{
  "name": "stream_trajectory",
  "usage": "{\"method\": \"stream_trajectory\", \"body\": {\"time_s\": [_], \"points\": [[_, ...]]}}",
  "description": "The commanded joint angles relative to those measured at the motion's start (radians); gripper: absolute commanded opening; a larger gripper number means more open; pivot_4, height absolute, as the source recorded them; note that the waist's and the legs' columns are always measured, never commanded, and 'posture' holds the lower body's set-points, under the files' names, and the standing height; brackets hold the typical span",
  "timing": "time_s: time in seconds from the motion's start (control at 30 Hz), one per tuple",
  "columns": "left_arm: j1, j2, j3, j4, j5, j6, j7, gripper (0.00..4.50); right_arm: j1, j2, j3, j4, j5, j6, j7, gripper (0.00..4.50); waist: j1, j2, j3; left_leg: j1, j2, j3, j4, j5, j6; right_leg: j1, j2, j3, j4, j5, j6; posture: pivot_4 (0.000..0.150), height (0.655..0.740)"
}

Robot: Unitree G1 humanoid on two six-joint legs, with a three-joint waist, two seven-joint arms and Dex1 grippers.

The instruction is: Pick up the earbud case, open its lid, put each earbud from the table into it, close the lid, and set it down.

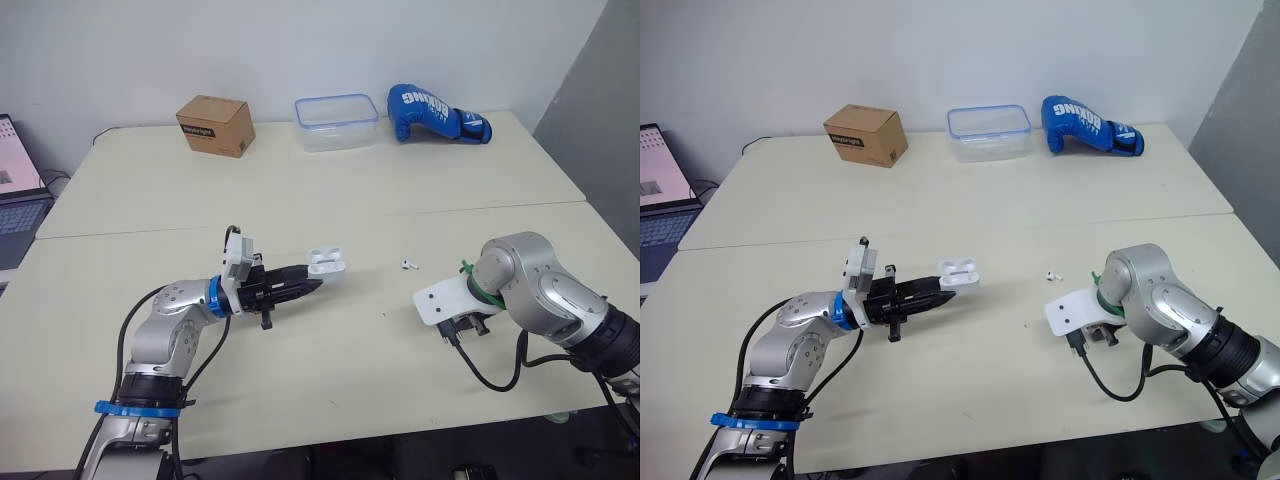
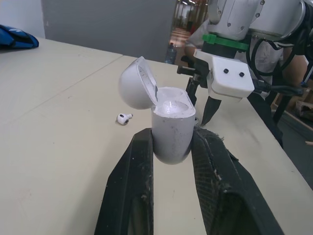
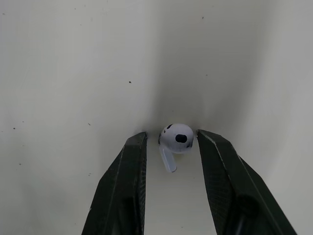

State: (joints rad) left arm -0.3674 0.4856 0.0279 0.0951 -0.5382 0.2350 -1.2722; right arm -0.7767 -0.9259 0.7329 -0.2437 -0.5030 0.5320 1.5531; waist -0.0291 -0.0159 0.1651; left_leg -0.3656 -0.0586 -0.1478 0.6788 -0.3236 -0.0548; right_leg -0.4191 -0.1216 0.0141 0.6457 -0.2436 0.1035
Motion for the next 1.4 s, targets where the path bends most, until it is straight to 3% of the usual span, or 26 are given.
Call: {"method": "stream_trajectory", "body": {"time_s": [0.03, 0.27, 0.37, 0.43, 0.87, 1.2, 1.4], "points": [[-0.003, 0.000, 0.002, -0.049, -0.012, 0.002, 0.009, 0.75, -0.015, -0.002, 0.027, -0.014, -0.027, -0.005, 0.061, 1.63, 0.000, 0.000, 0.000, 0.000, 0.000, 0.000, 0.000, 0.000, 0.000, 0.000, 0.000, 0.000, 0.000, 0.000, 0.000, 0.150, 0.7307], [-0.002, 0.000, 0.000, -0.055, -0.011, 0.007, 0.018, 0.75, -0.026, -0.002, 0.043, -0.013, -0.029, -0.005, 0.061, 1.63, 0.000, 0.000, 0.000, 0.000, 0.000, 0.000, 0.000, 0.000, 0.000, 0.000, 0.000, 0.000, 0.000, 0.000, 0.000, 0.150, 0.7307], [-0.003, 0.000, -0.001, -0.055, -0.009, 0.008, 0.019, 0.75, -0.030, -0.004, 0.048, -0.013, -0.029, -0.007, 0.061, 1.06, 0.000, 0.000, 0.000, 0.000, 0.000, 0.000, 0.000, 0.000, 0.000, 0.000, 0.000, 0.000, 0.000, 0.000, 0.000, 0.150, 0.7307], [-0.003, -0.001, -0.001, -0.054, -0.009, 0.007, 0.019, 0.75, -0.031, -0.005, 0.051, -0.013, -0.030, -0.007, 0.061, 0.43, -0.001, 0.000, 0.000, 0.000, 0.000, 0.000, 0.000, 0.000, 0.000, 0.000, 0.000, 0.000, 0.000, 0.000, 0.000, 0.150, 0.7307], [-0.008, -0.002, 0.001, -0.042, -0.011, 0.004, 0.014, 0.75, -0.049, -0.001, 0.000, -0.034, -0.009, 0.048, 0.061, 0.39, -0.001, 0.000, 0.000, 0.000, 0.000, 0.000, 0.000, 0.000, 0.000, 0.000, 0.000, 0.000, 0.000, 0.000, 0.000, 0.150, 0.7307], [-0.054, 0.000, 0.024, 0.036, -0.016, -0.014, -0.008, 0.75, 0.022, 0.040, -0.307, -0.183, 0.244, 0.342, -0.018, 0.39, 0.001, 0.000, 0.000, -0.001, 0.000, 0.000, 0.000, 0.000, 0.000, -0.001, 0.000, 0.000, -0.001, 0.000, 0.000, 0.150, 0.7307], [-0.078, 0.000, 0.033, 0.098, -0.010, -0.050, -0.030, 0.75, 0.071, 0.255, -0.541, -0.239, 0.416, 0.613, -0.211, 0.39, 0.001, 0.000, 0.000, -0.001, 0.000, -0.001, 0.000, 0.000, 0.000, -0.001, 0.000, 0.000, 0.000, 0.000, 0.000, 0.150, 0.7307]]}}
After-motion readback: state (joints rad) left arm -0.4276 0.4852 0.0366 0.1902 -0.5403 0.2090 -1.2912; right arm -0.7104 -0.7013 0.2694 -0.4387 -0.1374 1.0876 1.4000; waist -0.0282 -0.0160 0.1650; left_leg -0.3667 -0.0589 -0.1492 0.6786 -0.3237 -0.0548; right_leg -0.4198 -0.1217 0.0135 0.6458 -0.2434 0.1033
